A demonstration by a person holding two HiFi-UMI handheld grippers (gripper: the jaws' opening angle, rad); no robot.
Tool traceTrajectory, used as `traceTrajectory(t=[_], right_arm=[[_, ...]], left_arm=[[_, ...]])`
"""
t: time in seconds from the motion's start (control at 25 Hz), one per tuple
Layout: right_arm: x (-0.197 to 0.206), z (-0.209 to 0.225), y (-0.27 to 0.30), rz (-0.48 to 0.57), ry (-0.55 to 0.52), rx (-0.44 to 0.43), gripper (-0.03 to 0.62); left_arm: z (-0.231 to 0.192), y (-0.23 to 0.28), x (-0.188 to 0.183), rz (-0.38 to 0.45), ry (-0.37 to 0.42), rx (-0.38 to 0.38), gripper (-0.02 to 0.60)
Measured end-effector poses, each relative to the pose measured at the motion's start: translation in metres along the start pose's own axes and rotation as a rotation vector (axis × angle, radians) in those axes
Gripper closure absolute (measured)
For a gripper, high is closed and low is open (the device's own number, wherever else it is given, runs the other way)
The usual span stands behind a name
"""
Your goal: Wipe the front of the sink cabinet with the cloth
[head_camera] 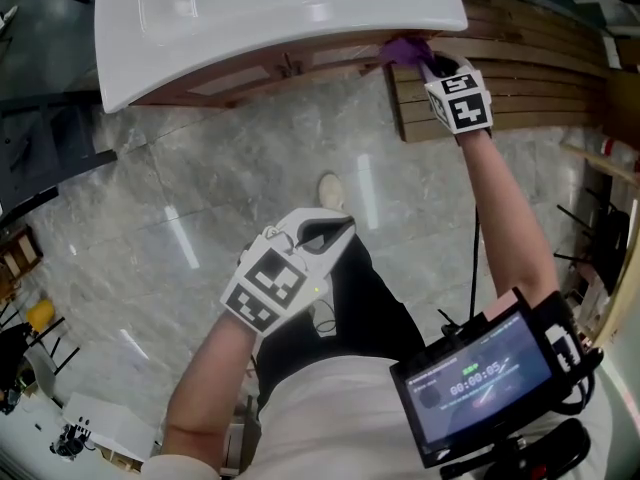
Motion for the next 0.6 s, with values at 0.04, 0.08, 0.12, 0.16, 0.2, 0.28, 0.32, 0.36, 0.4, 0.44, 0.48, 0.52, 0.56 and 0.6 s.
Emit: traceTrajectory(t=[0.04,0.08,0.12,0.16,0.2,0.28,0.32,0.36,0.4,0.44,0.48,0.52,0.56,0.6], right_arm=[[0.004,0.008,-0.002,-0.009,0.005,0.016,0.539],[0.008,0.014,-0.003,-0.019,0.011,0.031,0.539],[0.011,0.021,-0.005,-0.029,0.017,0.045,0.539],[0.014,0.026,-0.006,-0.040,0.021,0.059,0.539],[0.017,0.031,-0.008,-0.048,0.024,0.071,0.539],[0.018,0.034,-0.010,-0.055,0.023,0.083,0.539],[0.018,0.033,-0.012,-0.054,0.018,0.084,0.539],[0.018,0.030,-0.014,-0.052,0.011,0.083,0.539],[0.017,0.027,-0.016,-0.049,0.003,0.080,0.539],[0.015,0.021,-0.018,-0.044,-0.007,0.075,0.539],[0.014,0.013,-0.020,-0.039,-0.017,0.066,0.539],[0.012,0.002,-0.024,-0.033,-0.027,0.054,0.539],[0.009,-0.012,-0.028,-0.028,-0.038,0.038,0.539],[0.005,-0.028,-0.033,-0.021,-0.051,0.018,0.539]], left_arm=[[0.000,-0.001,0.000,0.001,-0.001,-0.002,0.577],[-0.001,-0.001,0.001,0.002,-0.002,-0.005,0.577],[-0.002,-0.002,0.001,0.004,-0.005,-0.007,0.577],[-0.002,-0.003,0.002,0.005,-0.007,-0.009,0.577],[-0.002,-0.004,0.002,0.005,-0.008,-0.011,0.577],[-0.002,-0.008,0.003,0.007,-0.008,-0.017,0.577],[-0.001,-0.010,0.004,0.009,-0.008,-0.021,0.577],[0.000,-0.012,0.005,0.013,-0.009,-0.026,0.577],[0.001,-0.014,0.005,0.017,-0.010,-0.031,0.577],[0.002,-0.017,0.006,0.022,-0.011,-0.036,0.577],[0.003,-0.021,0.008,0.027,-0.012,-0.041,0.577],[0.004,-0.025,0.010,0.031,-0.014,-0.045,0.577],[0.005,-0.031,0.012,0.036,-0.016,-0.049,0.577],[0.006,-0.037,0.015,0.041,-0.019,-0.053,0.577]])
Point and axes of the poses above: the fingertips, and each gripper's own axes: y forward along the fingers, z to its right, x out of its underside, the point moved 5 cm from there along -y, backward along the fingers, and after that the axes turned 1 degree about z, right-handed, at the moved point
